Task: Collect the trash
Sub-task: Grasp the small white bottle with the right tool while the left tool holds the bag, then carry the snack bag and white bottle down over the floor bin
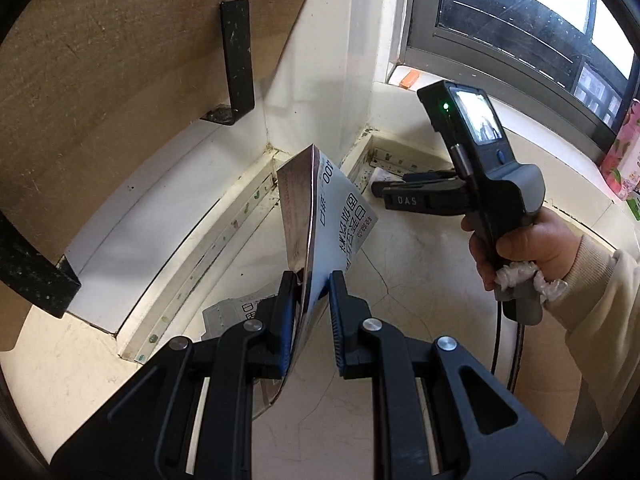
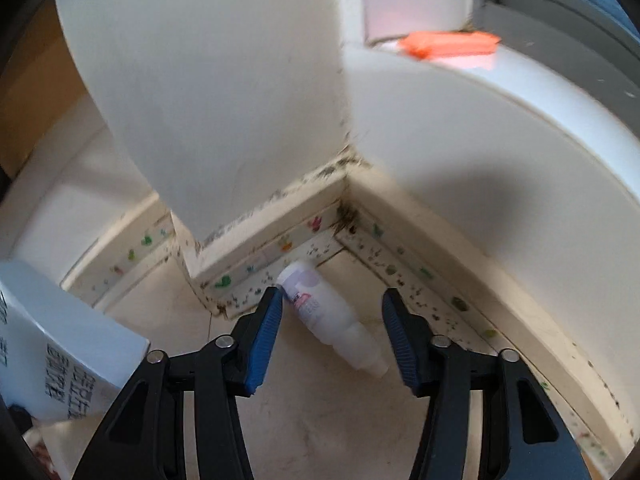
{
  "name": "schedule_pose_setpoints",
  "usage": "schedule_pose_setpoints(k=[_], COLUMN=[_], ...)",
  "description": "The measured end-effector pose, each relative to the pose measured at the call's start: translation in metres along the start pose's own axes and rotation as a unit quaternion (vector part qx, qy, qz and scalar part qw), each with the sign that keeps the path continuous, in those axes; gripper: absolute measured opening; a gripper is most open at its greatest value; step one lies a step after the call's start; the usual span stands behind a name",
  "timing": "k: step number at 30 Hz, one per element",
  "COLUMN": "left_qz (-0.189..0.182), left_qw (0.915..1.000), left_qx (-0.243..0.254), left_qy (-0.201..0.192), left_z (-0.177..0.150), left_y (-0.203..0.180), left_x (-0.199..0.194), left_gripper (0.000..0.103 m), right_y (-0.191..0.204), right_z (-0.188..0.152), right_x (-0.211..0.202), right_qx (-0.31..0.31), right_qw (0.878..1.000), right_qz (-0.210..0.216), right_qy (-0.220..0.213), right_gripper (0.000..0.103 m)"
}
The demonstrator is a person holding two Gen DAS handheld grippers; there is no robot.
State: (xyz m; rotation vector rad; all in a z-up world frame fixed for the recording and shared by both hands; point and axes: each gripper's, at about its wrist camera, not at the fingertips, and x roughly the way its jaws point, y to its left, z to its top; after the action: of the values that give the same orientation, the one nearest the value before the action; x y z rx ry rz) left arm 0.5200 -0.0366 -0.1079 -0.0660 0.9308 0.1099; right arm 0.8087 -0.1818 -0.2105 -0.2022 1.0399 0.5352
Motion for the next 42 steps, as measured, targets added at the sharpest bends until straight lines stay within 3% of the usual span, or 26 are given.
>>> schedule_pose_setpoints(k=[2,5,13,19,31,42], left_qz=[0.001,0.002,-0.008,-0.033,-0.101,-0.182], left_qw=[1.0000,1.0000,1.0000,0.9993,0.9918,0.9668], left_qx=[-0.001,-0.001,-0.001,0.009,0.078,0.179], left_qy=[0.000,0.000,0.006,0.016,-0.003,0.002], left_z=[0.001,0.004,0.003,-0.009,-0.057,-0.148], left_y=[0.001,0.002,0.007,0.011,0.032,0.047], left_x=[0.001,0.001,0.003,-0.012,-0.106,-0.210], left_gripper=[0.013,0.013,0.013,0.013,0.013,0.013], right_y=[-0.002,-0.008,-0.010,0.000,0.091,0.218], right_z=[-0.002,-0.007,-0.034,-0.072,-0.170,-0.306], right_x=[0.004,0.003,-0.019,-0.065,-0.199,-0.309], right_qx=[-0.006,-0.007,0.004,0.047,0.143,0.239], right_qw=[1.000,1.000,1.000,0.999,0.988,0.966], right_qz=[0.016,0.020,0.017,0.024,0.012,-0.027], right_qy=[0.009,0.004,-0.009,-0.012,-0.055,-0.095], right_gripper=[0.035,0.025,0.024,0.024,0.024,0.024])
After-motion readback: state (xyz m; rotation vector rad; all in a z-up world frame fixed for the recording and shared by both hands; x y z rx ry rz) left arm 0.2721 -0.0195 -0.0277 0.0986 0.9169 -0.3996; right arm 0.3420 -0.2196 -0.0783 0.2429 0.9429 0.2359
